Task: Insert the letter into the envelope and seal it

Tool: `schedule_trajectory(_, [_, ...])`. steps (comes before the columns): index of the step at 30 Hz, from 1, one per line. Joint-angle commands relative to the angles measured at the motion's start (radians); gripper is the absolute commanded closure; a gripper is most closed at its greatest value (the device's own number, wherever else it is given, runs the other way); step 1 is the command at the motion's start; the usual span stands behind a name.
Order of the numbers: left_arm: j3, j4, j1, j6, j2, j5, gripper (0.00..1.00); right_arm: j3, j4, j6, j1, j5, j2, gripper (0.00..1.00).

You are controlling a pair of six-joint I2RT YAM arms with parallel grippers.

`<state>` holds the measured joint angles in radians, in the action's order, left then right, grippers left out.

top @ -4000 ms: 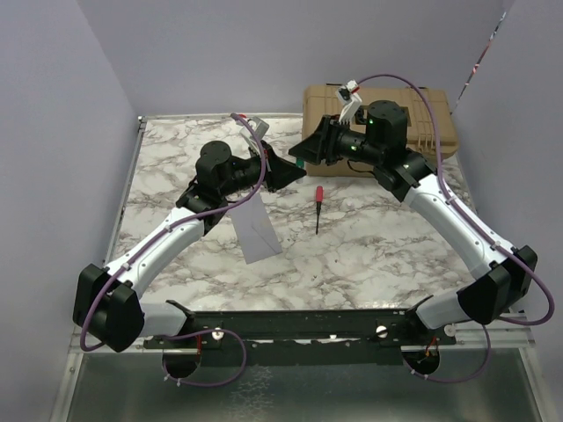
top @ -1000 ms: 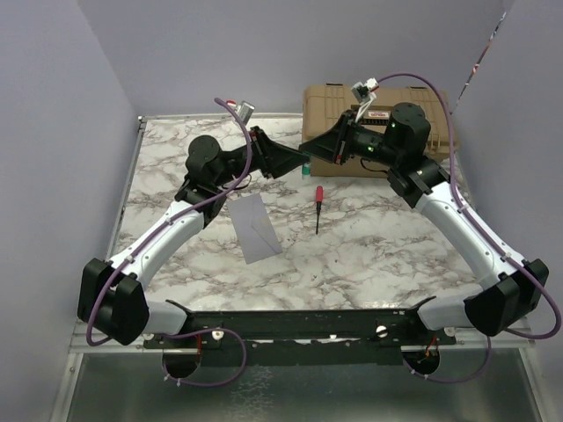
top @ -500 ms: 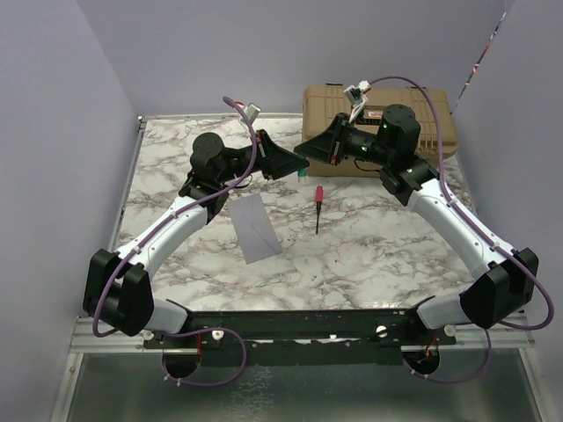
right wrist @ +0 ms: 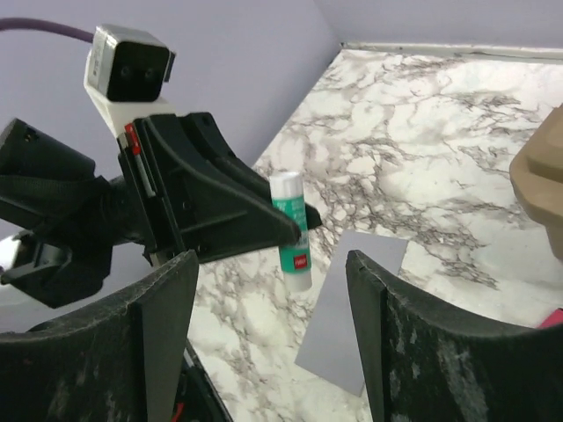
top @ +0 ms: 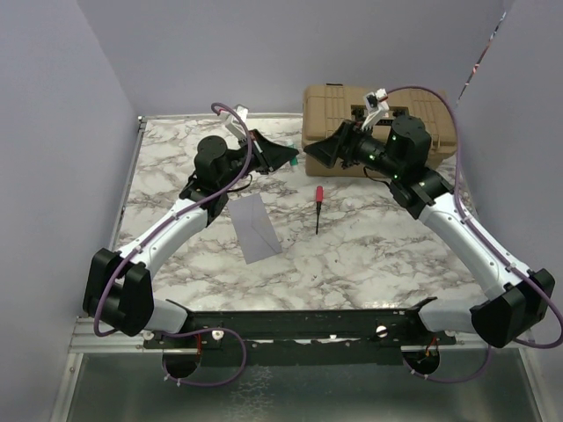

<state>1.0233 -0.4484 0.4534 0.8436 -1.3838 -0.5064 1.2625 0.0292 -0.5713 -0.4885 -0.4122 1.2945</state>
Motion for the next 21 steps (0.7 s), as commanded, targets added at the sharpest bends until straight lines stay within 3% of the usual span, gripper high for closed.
schedule_trajectory(1, [-0.006,0.029,-0.004,0.064,0.010,0.171,1.00,-0.030,0.090,0.186,-0.010,-0.012,0.009,0.28])
schedule_trajectory(6, [-0.005,0.028,-0.004,0.152,-0.017,0.149,1.00,0.002,0.159,0.291,-0.053,0.043,0.054,0.28])
schedule_trajectory(14, [-0.019,0.027,-0.002,0.153,-0.020,0.154,1.00,0.073,0.163,0.316,-0.091,0.106,0.144,0.31])
schedule_trajectory(21, [-0.014,0.022,-0.002,0.154,-0.030,0.140,1.00,0.140,0.124,0.321,-0.110,0.127,0.220,0.41])
